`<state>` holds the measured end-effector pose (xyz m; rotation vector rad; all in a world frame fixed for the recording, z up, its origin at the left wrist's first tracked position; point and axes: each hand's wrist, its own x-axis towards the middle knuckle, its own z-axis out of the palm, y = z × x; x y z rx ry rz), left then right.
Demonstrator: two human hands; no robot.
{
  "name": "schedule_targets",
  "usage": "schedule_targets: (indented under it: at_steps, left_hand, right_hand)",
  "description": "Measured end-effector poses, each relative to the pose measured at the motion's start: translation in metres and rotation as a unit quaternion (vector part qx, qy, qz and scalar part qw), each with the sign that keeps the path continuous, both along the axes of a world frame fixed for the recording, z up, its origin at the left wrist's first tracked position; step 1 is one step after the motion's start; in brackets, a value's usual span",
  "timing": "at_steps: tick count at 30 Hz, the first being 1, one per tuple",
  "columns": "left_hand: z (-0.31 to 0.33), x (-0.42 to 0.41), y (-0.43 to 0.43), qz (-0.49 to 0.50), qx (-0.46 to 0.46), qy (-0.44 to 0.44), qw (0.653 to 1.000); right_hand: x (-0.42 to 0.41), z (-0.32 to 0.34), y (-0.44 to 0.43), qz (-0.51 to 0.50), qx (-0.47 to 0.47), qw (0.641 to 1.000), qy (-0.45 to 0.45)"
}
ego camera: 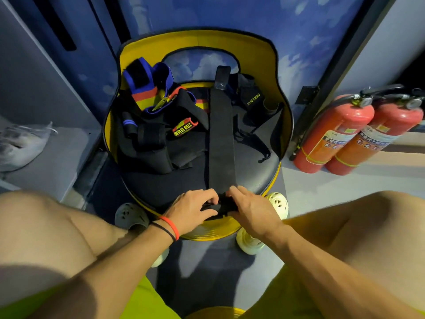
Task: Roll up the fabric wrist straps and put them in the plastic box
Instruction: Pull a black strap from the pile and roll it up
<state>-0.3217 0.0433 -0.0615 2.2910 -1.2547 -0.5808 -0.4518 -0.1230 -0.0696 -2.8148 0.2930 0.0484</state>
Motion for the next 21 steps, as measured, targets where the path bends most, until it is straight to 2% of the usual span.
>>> schedule_targets:
  at_steps: [6,10,15,21]
  left_hand:
    - [-0.002,0.006,-0.004,0.035,-0.050,0.067,0.996]
    - [-0.013,0.011,-0.005,0.021,-0.051,0.012,0.998]
    - [-0.020,0.017,-0.003,-0.007,-0.043,-0.026,0.999]
    - [-0.025,0.019,-0.002,-0.009,-0.052,-0.044,0.998]
  right_hand:
    - [-0.004,-0.006,0.000,-0.057,0.056,0.997,-0.023]
    - [-0.001,-0.013,-0.001,-0.057,0.055,0.997,-0.018]
    - [-0.003,-0.017,0.003,-0.021,0.013,0.999,-0.033]
    - [-0.004,-0.022,0.003,0.035,-0.106,0.991,-0.069]
